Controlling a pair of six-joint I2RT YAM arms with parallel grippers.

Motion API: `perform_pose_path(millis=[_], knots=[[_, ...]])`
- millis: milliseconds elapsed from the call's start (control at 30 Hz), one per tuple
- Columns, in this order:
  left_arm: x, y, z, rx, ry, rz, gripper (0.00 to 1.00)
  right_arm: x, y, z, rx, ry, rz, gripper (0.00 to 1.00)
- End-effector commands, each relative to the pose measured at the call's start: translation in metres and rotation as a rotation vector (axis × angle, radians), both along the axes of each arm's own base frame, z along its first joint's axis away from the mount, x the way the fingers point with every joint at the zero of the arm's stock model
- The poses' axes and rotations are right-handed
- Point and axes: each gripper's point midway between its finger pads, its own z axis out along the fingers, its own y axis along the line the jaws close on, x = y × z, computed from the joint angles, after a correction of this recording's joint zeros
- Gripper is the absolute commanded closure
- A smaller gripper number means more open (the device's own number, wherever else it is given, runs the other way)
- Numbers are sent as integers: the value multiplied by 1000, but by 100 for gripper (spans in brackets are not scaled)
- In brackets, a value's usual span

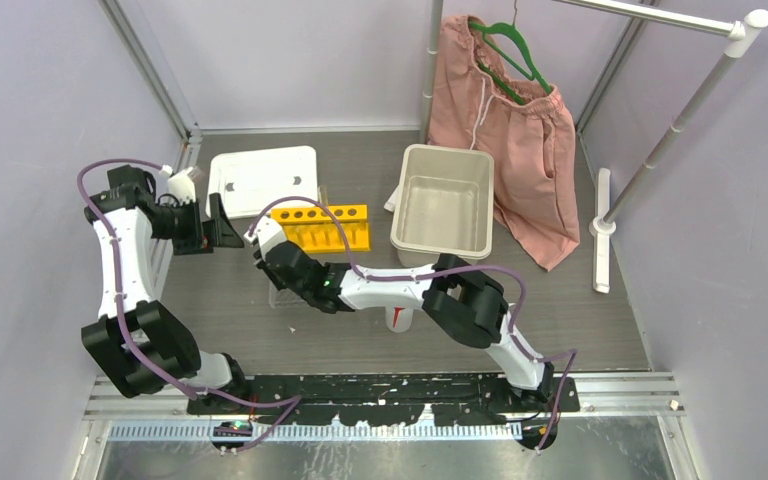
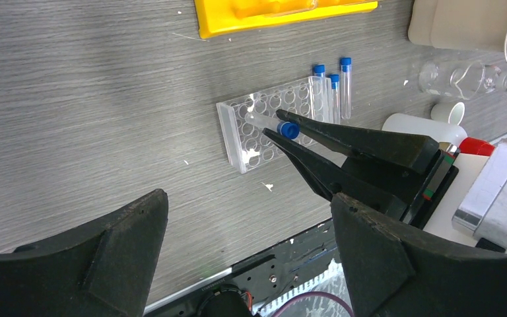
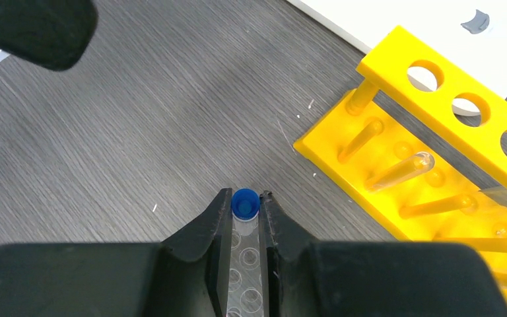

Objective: Organize the chemistry lab equipment

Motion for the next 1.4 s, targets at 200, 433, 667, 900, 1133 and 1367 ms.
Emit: perform_pose_path(millis=[200,433,667,900,1133,1367], knots=[[9,1,10,-2,-52,-14,7,3,6,21,80,-32,-6,99],[7,1,9,-4,-48,-18,7,0,6,15,71,-12,5,99],[7,0,8,-10,-43,-19,7,-5,7,23,93,0,27,99],[6,-1,9,-7,-49,-23,7,-8,6,22,92,10,33,99],[6,-1,9,-9,-47,-24,7,-10,2,17,81,19,27,99],[6,-1,9,-9,-46,-20,7,-15,0,19,84,8,31,99]])
